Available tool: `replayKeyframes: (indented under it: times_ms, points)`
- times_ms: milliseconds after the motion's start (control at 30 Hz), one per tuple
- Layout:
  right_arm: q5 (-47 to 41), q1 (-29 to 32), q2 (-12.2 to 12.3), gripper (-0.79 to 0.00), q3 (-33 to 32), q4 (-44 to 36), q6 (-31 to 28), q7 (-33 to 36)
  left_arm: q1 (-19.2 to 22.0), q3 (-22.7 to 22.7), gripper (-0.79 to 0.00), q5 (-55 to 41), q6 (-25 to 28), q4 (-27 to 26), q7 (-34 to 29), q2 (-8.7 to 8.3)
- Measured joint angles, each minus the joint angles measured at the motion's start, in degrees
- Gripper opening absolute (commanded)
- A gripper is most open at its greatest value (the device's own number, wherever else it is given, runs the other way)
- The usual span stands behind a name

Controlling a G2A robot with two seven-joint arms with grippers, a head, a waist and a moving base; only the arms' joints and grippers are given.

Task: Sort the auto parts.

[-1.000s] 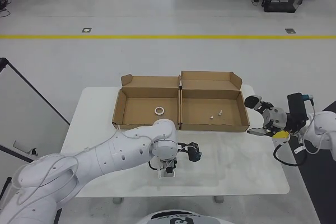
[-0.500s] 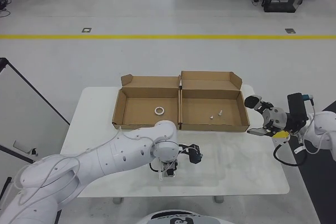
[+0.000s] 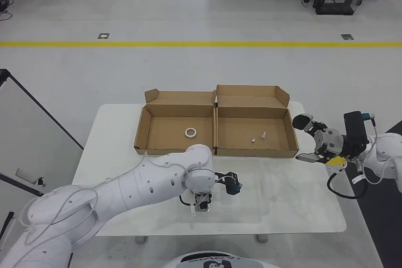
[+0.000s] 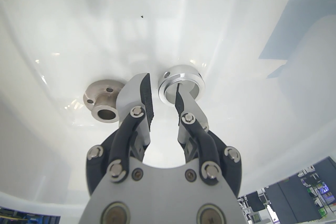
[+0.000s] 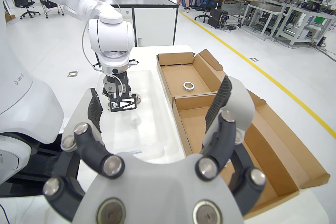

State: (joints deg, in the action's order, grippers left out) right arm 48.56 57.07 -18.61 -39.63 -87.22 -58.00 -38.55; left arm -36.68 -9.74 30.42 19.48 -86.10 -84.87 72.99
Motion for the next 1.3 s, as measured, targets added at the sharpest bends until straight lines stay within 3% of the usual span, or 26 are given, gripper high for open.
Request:
replayKeyframes:
  times_ms: [667,1300]
  points:
    - [0.0,0.0,0.0,0.000,0.0,0.0,0.0,0.0,0.4,0.0,-0.610,1.9,1.5,3.7,1.5,2.76]
    - [0.0,0.0,0.0,0.000,0.0,0.0,0.0,0.0,-0.3,0.0,-0.668,1.7,0.5,3.6,0.5,2.70]
